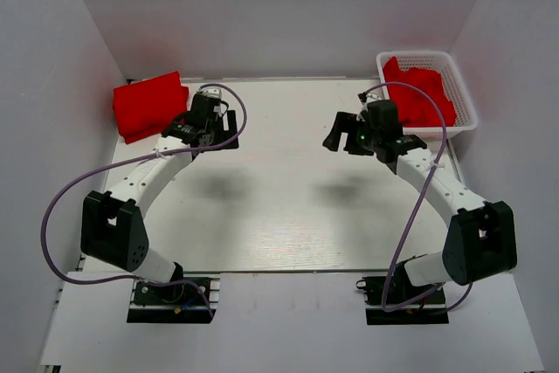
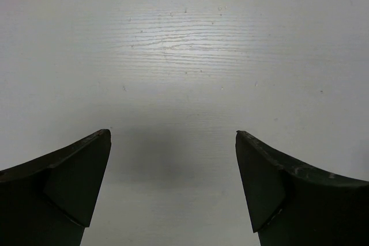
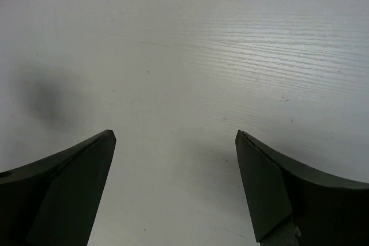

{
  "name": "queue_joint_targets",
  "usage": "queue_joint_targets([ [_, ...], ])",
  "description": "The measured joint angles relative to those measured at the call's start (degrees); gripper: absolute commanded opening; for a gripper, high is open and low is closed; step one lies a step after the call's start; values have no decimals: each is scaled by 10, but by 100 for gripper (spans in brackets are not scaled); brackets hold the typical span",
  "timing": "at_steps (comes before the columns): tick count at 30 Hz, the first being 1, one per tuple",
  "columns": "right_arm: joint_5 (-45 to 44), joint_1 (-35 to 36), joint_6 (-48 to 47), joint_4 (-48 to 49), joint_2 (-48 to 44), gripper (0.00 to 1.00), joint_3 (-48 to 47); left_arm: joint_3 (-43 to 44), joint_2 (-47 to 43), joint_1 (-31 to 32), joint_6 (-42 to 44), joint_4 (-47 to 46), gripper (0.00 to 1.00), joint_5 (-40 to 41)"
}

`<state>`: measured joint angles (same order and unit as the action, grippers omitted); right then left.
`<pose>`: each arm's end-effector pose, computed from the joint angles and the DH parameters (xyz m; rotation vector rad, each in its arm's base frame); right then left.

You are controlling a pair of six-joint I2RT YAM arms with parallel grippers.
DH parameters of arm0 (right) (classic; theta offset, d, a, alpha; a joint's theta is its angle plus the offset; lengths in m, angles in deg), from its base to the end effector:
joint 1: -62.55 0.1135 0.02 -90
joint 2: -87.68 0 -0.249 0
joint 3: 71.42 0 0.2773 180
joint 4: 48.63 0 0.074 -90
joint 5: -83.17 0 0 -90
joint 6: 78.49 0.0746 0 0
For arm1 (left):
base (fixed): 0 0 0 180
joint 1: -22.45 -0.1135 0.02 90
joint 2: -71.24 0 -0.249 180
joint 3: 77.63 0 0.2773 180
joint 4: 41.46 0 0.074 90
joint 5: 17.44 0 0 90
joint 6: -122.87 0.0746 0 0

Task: Fold and stack the t-shirts
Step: Grab crumpled tshirt from bin with the right arm

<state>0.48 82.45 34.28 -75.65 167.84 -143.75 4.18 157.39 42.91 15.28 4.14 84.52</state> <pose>0.3481 0.1361 0.2365 -0.0185 2.2289 0.5558 0.3562 -0.1164 0.2285 -0.0317 2.4173 -0.0479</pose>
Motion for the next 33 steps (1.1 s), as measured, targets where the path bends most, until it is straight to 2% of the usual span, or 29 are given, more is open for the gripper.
queue_joint_targets([
  [12,25,0,3,31,-16,90,21,0,-3,0,-1,-2,99,3],
  [20,13,0,-7,19,22,90,-31,0,-3,0,0,-1,99,9],
  [26,-40,-16,-8,-10,63,90,-110,0,-3,0,2,-1,99,12],
  [33,-200,-69,-9,-102,172,90,-313,13,-2,0,6,3,99,10],
])
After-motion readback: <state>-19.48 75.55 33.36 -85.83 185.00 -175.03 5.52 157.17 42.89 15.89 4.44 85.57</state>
